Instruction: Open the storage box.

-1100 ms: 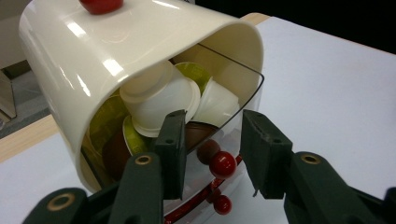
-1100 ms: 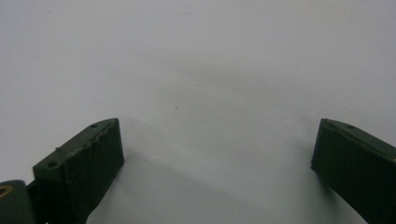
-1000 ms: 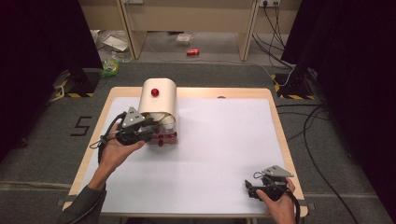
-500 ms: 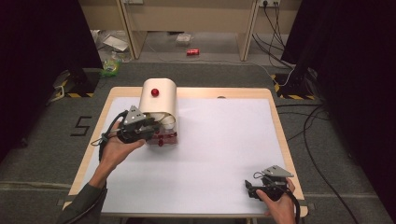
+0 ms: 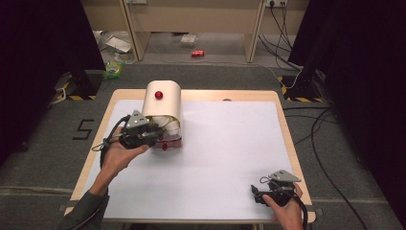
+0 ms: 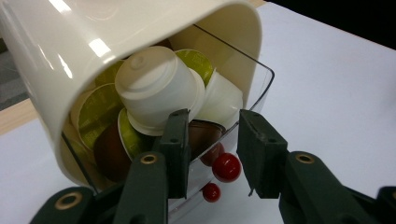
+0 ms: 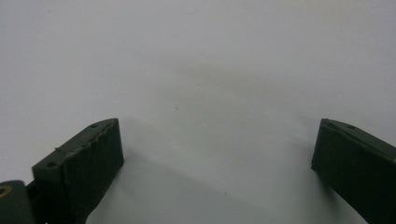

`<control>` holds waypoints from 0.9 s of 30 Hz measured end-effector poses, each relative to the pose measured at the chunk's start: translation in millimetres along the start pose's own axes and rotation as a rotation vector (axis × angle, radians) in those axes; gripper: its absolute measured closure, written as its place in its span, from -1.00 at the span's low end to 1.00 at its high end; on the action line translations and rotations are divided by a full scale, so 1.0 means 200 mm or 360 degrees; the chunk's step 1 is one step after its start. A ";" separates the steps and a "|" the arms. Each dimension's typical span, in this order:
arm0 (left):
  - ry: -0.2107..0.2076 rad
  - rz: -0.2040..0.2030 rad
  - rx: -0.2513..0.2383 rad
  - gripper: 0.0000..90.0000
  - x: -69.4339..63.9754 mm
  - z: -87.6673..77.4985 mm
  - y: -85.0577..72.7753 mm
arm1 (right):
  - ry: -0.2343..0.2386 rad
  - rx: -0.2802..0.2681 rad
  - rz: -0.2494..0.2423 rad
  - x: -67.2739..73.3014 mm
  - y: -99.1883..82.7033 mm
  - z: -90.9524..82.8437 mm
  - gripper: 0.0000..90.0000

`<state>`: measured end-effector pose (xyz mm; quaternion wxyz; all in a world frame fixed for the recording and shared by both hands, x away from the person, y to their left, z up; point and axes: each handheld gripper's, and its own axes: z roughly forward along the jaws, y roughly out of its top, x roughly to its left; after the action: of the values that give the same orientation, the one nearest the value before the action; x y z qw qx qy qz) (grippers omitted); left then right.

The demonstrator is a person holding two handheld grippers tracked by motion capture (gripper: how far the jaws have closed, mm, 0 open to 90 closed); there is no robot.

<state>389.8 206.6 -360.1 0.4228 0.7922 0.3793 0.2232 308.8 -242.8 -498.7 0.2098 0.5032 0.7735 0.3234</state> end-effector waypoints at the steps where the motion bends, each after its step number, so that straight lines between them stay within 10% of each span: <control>1: 0.0000 0.0000 0.0000 0.41 0.00 0.00 0.00 | 0.0000 0.0000 0.0000 0.00 0.00 0.00 -0.95; 27: 0.0000 0.0047 0.0011 0.45 -0.06 -0.09 -0.05 | -0.0001 0.0001 0.0002 0.00 0.00 0.00 -0.95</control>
<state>366.1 210.6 -359.3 0.4168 0.7992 0.3682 0.2281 308.8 -242.7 -498.8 0.2097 0.5037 0.7733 0.3232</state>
